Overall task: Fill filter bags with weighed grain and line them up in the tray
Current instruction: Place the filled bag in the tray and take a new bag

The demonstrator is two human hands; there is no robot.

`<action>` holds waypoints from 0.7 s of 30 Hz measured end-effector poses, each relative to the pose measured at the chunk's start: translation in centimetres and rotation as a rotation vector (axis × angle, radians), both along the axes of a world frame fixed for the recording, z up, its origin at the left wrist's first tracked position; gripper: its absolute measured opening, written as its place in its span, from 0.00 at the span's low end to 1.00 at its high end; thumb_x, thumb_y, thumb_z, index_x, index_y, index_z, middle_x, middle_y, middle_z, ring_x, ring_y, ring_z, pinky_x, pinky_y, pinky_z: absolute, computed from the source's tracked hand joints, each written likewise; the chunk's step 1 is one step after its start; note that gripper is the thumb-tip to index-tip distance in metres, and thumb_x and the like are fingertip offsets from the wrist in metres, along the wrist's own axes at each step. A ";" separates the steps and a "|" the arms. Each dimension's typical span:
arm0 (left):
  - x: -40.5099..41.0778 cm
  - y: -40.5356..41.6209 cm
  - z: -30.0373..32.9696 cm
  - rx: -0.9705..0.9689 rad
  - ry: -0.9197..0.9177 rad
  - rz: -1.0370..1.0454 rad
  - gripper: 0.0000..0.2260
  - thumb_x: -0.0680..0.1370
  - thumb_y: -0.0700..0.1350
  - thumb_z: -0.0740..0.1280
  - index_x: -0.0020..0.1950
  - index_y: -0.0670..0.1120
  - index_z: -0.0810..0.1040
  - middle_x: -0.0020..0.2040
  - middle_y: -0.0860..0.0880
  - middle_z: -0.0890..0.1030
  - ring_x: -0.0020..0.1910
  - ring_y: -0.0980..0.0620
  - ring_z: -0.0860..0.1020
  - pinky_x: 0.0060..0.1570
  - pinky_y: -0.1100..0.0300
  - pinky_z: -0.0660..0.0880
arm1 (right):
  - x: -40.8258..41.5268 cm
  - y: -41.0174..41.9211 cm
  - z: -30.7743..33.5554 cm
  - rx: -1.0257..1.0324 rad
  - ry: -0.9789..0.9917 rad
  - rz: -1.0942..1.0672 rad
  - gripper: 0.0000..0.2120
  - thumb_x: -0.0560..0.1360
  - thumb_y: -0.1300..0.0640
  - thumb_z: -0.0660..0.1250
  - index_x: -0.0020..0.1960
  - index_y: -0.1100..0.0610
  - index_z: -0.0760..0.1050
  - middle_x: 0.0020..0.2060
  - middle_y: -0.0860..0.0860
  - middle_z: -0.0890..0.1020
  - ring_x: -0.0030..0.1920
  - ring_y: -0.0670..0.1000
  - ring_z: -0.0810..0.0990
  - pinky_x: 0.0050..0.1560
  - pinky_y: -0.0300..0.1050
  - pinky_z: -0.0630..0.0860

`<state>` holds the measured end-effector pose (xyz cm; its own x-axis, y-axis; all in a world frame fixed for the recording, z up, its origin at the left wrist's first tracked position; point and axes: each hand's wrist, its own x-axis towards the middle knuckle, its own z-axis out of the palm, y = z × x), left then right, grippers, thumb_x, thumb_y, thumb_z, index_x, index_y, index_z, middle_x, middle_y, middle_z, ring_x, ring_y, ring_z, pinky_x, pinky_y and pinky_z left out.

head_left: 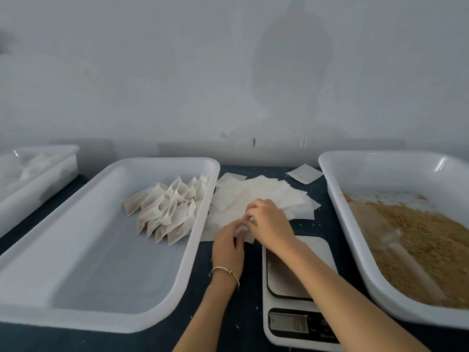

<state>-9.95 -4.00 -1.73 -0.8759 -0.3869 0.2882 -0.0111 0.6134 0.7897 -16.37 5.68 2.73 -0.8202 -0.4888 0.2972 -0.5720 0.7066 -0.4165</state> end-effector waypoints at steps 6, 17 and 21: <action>1.5 -0.3 1.4 0.272 0.145 0.050 0.14 0.79 0.40 0.64 0.33 0.49 0.70 0.26 0.56 0.68 0.28 0.59 0.65 0.30 0.70 0.64 | 1.4 1.0 1.3 -0.253 -0.037 0.070 0.08 0.76 0.53 0.67 0.52 0.54 0.82 0.47 0.47 0.83 0.51 0.48 0.75 0.52 0.40 0.71; 9.0 3.3 6.7 0.226 0.300 0.000 0.03 0.73 0.54 0.67 0.42 0.56 0.77 0.42 0.58 0.80 0.42 0.57 0.79 0.39 0.65 0.74 | 10.6 7.8 3.9 -0.726 -0.123 -0.209 0.06 0.71 0.53 0.72 0.36 0.51 0.79 0.32 0.42 0.81 0.38 0.42 0.79 0.37 0.30 0.71; 9.8 6.2 7.5 0.520 0.135 -0.270 0.16 0.75 0.59 0.63 0.38 0.49 0.80 0.36 0.46 0.82 0.34 0.52 0.79 0.34 0.64 0.75 | 13.1 8.0 3.2 -0.615 0.098 -0.156 0.06 0.70 0.54 0.73 0.37 0.53 0.78 0.34 0.42 0.77 0.36 0.44 0.77 0.36 0.30 0.70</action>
<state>-0.17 2.16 5.77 -0.9317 -0.2757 0.2365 0.2128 0.1133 0.9705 -3.23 13.68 5.91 -0.8229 -0.0823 0.5622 -0.5376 0.4333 -0.7234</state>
